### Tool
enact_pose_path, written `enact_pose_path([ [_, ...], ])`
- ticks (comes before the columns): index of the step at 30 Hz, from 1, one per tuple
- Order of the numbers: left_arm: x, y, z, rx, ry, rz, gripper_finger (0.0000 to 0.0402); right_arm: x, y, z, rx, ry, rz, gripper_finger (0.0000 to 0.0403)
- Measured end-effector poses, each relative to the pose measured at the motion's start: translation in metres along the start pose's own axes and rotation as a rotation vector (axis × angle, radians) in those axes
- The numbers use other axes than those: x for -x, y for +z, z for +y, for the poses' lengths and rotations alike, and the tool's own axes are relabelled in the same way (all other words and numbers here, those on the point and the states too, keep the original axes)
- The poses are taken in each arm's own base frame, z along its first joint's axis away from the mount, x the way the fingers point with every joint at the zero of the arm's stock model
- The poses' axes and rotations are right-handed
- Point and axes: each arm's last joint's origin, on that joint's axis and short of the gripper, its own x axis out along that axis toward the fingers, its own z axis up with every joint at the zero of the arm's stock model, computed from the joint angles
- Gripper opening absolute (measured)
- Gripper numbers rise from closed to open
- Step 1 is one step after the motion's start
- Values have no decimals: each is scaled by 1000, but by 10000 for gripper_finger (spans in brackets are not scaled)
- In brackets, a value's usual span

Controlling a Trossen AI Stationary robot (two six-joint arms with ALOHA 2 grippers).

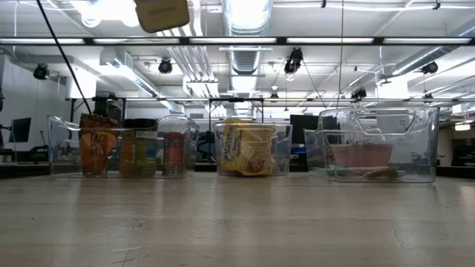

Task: Pick & Place Food Item
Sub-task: Put the red seasoning can into the left transparent bin

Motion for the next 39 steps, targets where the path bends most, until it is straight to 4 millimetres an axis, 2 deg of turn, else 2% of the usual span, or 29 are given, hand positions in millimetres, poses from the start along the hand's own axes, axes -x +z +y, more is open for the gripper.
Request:
enact_pose_path([
  [7,21,-14,3,30,108,4,216,23,6,3,24,-37,-52,234],
  [15,37,-43,18,173,487,201,216,51,5,-4,30,-172,-41,234],
  [20,33,-50,26,236,572,259,216,62,6,-6,32,-214,-52,234],
  [25,17,-62,36,332,595,292,216,69,6,-5,36,-209,-55,234],
  [30,6,-85,45,462,655,301,216,69,4,-8,35,-230,-60,234],
  [34,1,-103,50,562,678,202,216,66,1,-10,37,-236,-46,234],
  [39,-6,-111,55,622,675,106,216,64,-1,-12,35,-244,-40,234],
])
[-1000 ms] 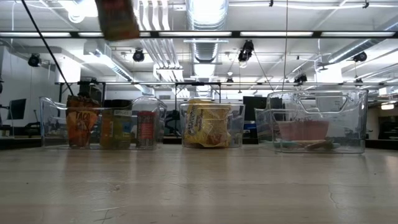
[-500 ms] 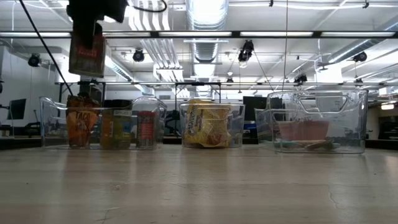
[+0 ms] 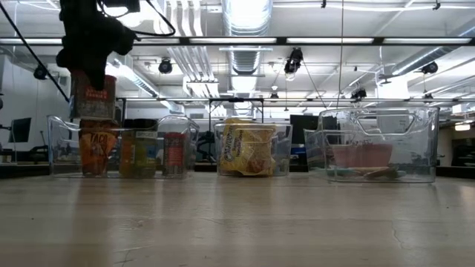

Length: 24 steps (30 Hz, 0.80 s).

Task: Pick & Place Food Item
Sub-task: Put the red seasoning can into the left transparent bin

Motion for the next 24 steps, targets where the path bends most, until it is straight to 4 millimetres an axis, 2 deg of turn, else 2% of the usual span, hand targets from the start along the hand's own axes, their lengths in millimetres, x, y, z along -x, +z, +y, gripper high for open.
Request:
enact_pose_path([
  [4,-4,2,1,8,67,-23,216,0,0,0,4,2,1,234],
  [14,-10,9,1,-11,80,-25,216,0,0,0,3,3,2,234],
  [24,-37,3,6,-5,109,26,216,0,0,0,2,4,2,234],
])
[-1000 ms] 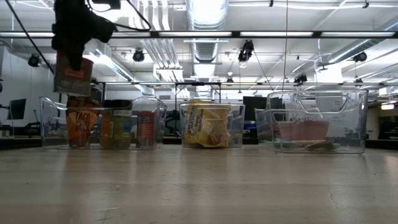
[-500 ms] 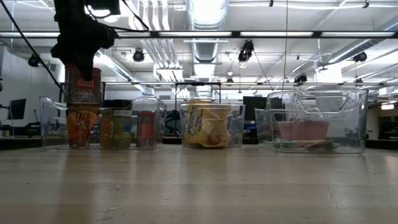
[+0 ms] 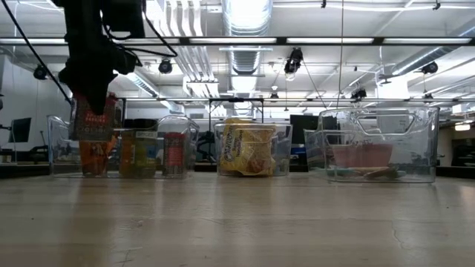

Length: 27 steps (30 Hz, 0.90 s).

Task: Pick & Place Food Item
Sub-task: Put the red seasoning can into the left transparent bin

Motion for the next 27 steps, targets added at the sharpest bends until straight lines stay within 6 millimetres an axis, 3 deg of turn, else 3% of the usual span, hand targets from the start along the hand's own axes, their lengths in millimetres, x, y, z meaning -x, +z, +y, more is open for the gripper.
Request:
enact_pose_path([
  [16,-36,-6,5,56,-52,34,215,0,0,0,10,0,0,234],
  [27,-40,-1,7,70,-87,2,215,0,0,0,17,-1,0,234],
])
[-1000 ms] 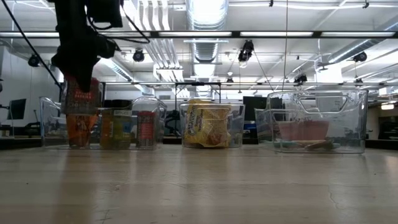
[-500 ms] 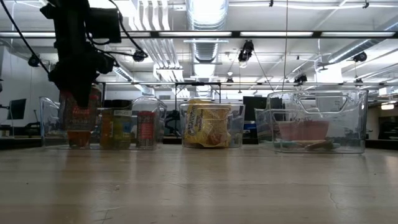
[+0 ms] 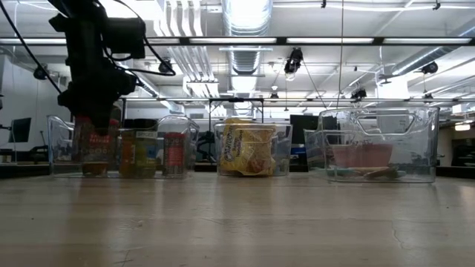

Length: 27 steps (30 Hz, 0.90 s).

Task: Pick & Place Food Item
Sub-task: Put the red seasoning can into the left transparent bin

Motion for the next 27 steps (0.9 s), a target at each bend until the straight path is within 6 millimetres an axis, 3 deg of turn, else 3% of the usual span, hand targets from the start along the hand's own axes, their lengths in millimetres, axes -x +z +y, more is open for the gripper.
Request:
enact_pose_path([
  [27,-28,7,-6,-40,5,95,215,0,0,0,6,-3,4,234],
])
